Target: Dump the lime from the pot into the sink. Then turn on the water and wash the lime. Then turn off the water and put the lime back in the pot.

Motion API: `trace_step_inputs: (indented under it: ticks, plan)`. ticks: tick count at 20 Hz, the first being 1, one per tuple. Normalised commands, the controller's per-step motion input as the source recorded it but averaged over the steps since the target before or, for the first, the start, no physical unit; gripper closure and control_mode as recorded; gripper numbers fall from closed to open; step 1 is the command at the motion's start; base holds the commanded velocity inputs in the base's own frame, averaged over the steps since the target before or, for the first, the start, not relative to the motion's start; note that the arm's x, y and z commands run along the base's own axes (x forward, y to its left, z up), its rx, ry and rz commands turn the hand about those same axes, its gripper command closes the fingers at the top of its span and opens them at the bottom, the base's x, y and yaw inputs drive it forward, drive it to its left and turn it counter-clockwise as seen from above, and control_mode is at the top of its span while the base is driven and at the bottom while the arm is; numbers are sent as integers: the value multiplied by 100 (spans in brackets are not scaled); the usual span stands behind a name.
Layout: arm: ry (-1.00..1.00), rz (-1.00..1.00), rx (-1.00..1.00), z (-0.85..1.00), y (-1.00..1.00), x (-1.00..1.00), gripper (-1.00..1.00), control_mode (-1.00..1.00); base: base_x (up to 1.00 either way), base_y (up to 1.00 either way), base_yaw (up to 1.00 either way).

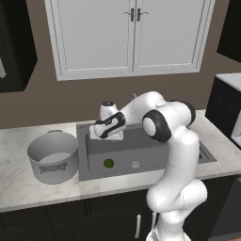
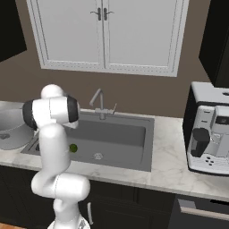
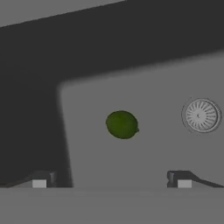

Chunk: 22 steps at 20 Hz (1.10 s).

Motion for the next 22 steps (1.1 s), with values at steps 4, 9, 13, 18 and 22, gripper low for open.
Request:
trace_step_inputs:
  ticks: [4,9,13,18,22]
  plan:
    - [4,20,-3,-50,0,23,-100,-100,0,0,0]
    - [3,19,-3,-56,0,24,-100,-100,0,0,0]
    - [2,18,-1,-46,0,20,-100,-100,0,0,0]
    - [2,14,-1,-30,0,1,-100,-100,0,0,0]
    - [5,11,0,-30,0,0,-100,-100,0,0,0]
